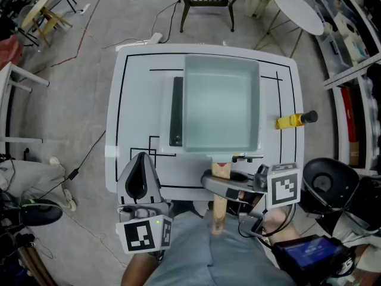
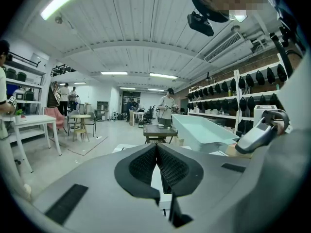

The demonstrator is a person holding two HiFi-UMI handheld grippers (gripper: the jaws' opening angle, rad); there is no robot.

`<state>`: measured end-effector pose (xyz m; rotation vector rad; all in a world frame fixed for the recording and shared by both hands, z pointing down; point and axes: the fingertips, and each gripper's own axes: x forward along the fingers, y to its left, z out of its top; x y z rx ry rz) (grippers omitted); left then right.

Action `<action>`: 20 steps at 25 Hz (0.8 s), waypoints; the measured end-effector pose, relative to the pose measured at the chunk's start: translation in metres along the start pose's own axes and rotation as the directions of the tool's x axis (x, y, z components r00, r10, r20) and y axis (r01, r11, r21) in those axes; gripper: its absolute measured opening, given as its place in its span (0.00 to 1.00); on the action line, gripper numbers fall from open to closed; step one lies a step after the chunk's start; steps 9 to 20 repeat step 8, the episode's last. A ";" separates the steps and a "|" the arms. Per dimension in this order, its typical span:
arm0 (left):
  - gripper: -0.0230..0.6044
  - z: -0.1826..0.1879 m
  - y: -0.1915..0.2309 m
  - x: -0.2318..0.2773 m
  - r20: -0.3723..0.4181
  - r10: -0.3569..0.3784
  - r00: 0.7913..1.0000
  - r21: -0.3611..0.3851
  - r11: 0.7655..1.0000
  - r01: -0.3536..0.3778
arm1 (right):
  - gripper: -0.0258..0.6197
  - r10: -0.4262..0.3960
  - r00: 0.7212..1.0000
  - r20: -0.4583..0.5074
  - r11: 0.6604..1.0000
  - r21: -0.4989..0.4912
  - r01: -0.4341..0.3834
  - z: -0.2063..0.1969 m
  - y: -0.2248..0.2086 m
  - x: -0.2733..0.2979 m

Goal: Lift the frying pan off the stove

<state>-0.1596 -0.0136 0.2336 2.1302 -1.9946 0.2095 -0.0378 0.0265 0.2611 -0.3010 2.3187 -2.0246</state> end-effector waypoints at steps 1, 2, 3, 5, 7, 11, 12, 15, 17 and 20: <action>0.06 0.000 0.000 0.000 0.000 -0.001 1.000 0.000 1.000 0.001 | 0.28 0.000 1.000 0.000 1.000 0.000 0.000 0.000 0.000 0.000; 0.06 0.001 -0.001 0.000 0.000 -0.002 1.000 0.000 1.000 0.002 | 0.28 0.000 1.000 0.000 1.000 0.001 0.000 0.000 0.001 0.000; 0.06 0.001 -0.001 -0.001 0.000 -0.002 1.000 0.001 1.000 0.002 | 0.28 0.001 1.000 0.001 1.000 0.001 -0.001 -0.001 0.001 -0.001; 0.06 0.001 -0.002 -0.001 0.001 -0.004 1.000 0.001 1.000 0.004 | 0.28 0.002 1.000 0.002 1.000 0.000 -0.002 -0.001 0.002 -0.001; 0.06 0.000 -0.003 -0.001 0.002 -0.006 1.000 0.001 1.000 0.006 | 0.28 0.001 1.000 0.002 1.000 -0.002 -0.001 -0.002 0.001 -0.001; 0.06 0.000 -0.003 -0.001 0.002 -0.006 1.000 0.001 1.000 0.006 | 0.28 0.001 1.000 0.002 1.000 -0.003 -0.001 -0.002 0.001 -0.001; 0.06 0.000 -0.003 -0.001 0.002 -0.006 1.000 0.001 1.000 0.006 | 0.28 0.001 1.000 0.002 1.000 -0.003 -0.001 -0.002 0.001 -0.001; 0.06 0.000 -0.003 -0.001 0.002 -0.006 1.000 0.001 1.000 0.006 | 0.28 0.001 1.000 0.002 1.000 -0.003 -0.001 -0.002 0.001 -0.001; 0.06 0.000 -0.003 -0.001 0.002 -0.006 1.000 0.001 1.000 0.006 | 0.28 0.001 1.000 0.002 1.000 -0.003 -0.001 -0.002 0.001 -0.001; 0.06 0.000 -0.003 -0.001 0.002 -0.006 1.000 0.001 1.000 0.006 | 0.28 0.001 1.000 0.002 1.000 -0.003 -0.001 -0.002 0.001 -0.001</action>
